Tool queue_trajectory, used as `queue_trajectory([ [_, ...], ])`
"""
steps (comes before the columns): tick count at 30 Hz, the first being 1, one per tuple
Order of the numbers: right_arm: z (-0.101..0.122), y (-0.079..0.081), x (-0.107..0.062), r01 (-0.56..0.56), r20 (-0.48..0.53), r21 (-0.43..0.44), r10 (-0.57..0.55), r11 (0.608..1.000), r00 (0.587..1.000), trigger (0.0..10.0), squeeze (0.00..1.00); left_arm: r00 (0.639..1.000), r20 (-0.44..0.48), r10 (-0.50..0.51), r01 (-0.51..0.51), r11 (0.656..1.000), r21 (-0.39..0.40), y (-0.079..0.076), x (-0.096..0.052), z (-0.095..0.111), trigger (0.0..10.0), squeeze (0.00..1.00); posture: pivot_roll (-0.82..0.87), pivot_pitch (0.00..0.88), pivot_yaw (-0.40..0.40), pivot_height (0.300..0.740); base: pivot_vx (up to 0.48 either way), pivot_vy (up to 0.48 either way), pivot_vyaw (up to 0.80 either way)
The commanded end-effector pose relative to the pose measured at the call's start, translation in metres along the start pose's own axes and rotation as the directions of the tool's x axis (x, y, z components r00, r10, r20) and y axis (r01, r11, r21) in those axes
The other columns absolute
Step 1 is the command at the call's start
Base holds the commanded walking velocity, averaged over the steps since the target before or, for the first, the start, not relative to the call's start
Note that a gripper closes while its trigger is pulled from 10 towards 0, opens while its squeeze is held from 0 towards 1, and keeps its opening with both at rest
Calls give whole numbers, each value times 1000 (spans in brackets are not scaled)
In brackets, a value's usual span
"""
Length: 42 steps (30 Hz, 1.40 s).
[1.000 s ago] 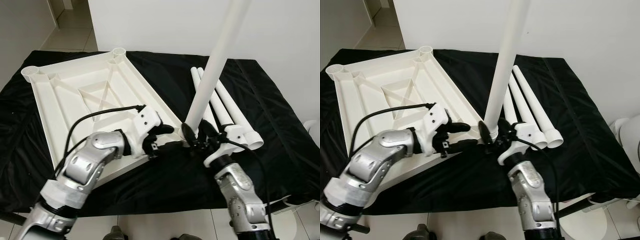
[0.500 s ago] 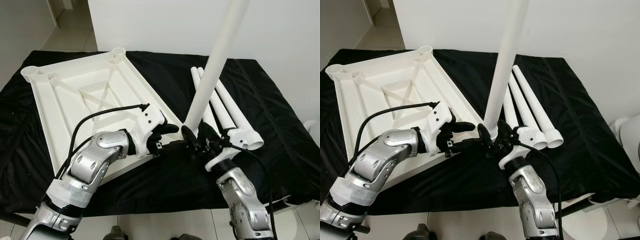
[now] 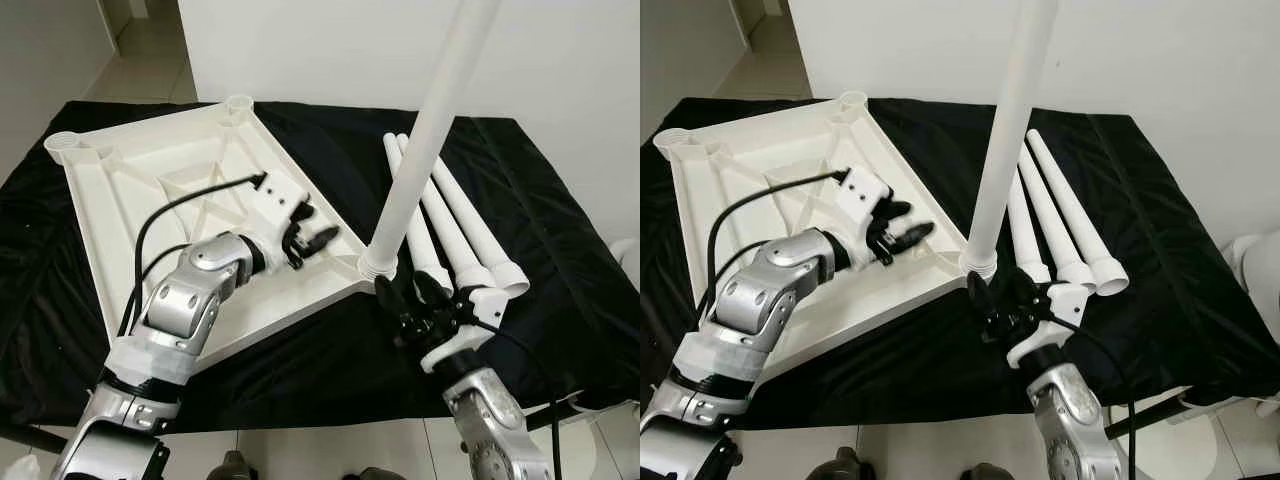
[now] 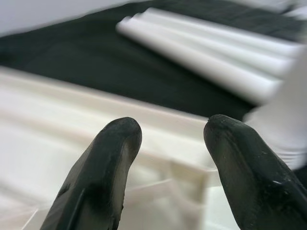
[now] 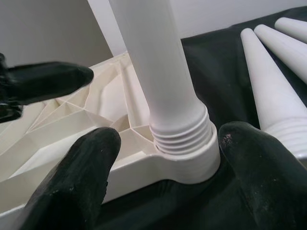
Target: Building children table
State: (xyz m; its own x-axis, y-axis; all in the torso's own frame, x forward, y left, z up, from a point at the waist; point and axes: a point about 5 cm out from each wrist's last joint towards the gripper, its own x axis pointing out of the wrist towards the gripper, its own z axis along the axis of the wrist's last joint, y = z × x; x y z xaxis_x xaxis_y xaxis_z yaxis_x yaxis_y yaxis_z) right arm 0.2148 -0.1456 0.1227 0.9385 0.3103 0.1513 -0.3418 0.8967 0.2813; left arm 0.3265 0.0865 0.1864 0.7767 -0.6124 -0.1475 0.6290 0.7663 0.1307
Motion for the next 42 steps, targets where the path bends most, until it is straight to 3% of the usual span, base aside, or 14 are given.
queue_trajectory([
  [1,4,0,-3,13,19,-6,-13,1000,1000,10000,0,996,-58,70,-71,997,-15,4,2,-9,10000,0,19,27,-11,740,0,0,0],
  [5,4,-2,-6,28,23,-10,-28,1000,999,10000,0,997,-75,14,-15,1000,-7,-1,2,-18,10000,0,6,24,-2,740,0,0,0],
  [7,5,-4,-7,35,23,-23,-35,999,999,10000,0,997,-72,-9,14,998,68,-2,1,-22,10000,0,-1,21,5,740,0,0,0],
  [10,7,-6,-7,37,27,-34,-36,999,999,10000,0,997,-54,-53,56,996,65,-4,0,-24,10000,0,-4,18,7,740,0,0,0],
  [12,9,-9,-7,40,28,-43,-38,998,999,10000,0,969,-29,-244,245,966,76,-17,-8,-24,10000,0,-8,16,9,740,0,0,0],
  [14,9,-10,-7,40,28,-46,-39,998,999,10000,0,954,-30,-299,300,949,92,-21,-12,-24,10000,0,-8,16,9,740,0,0,0],
  [16,11,-11,-7,41,30,-55,-39,998,999,10000,0,918,-93,-386,396,905,156,-21,-22,-33,10000,0,-9,13,12,740,0,0,0],
  [26,11,-13,-7,43,31,-63,-41,997,999,10000,0,907,-143,-396,416,895,160,-5,-32,-38,10000,0,-8,5,20,740,0,0,0],
  [29,9,-12,-6,46,33,-61,-44,997,999,10000,0,930,-192,-314,346,923,170,21,-35,-44,10000,0,-4,1,25,740,0,0,0],
  [30,9,-12,-6,46,33,-61,-44,997,999,10000,0,930,-192,-314,346,923,170,21,-35,-44,10000,0,-4,1,25,740,0,0,0],
  [32,8,-12,-6,47,33,-62,-45,997,998,10000,0,947,-221,-233,266,954,136,43,-39,-49,10000,0,-7,0,29,740,0,0,0],
  [34,8,-12,-6,47,33,-62,-45,997,998,10000,0,947,-221,-233,266,954,136,43,-39,-49,10000,0,-7,0,29,740,0,0,0],
  [37,10,-15,-7,55,34,-70,-53,996,998,10000,0,948,-267,-172,210,970,119,60,-47,-59,10000,0,-7,2,31,740,0,0,0],
  [42,11,-18,-7,58,34,-80,-56,995,998,10000,0,938,-273,-215,252,962,107,55,-49,-65,10000,0,-9,3,27,740,0,0,0],
])
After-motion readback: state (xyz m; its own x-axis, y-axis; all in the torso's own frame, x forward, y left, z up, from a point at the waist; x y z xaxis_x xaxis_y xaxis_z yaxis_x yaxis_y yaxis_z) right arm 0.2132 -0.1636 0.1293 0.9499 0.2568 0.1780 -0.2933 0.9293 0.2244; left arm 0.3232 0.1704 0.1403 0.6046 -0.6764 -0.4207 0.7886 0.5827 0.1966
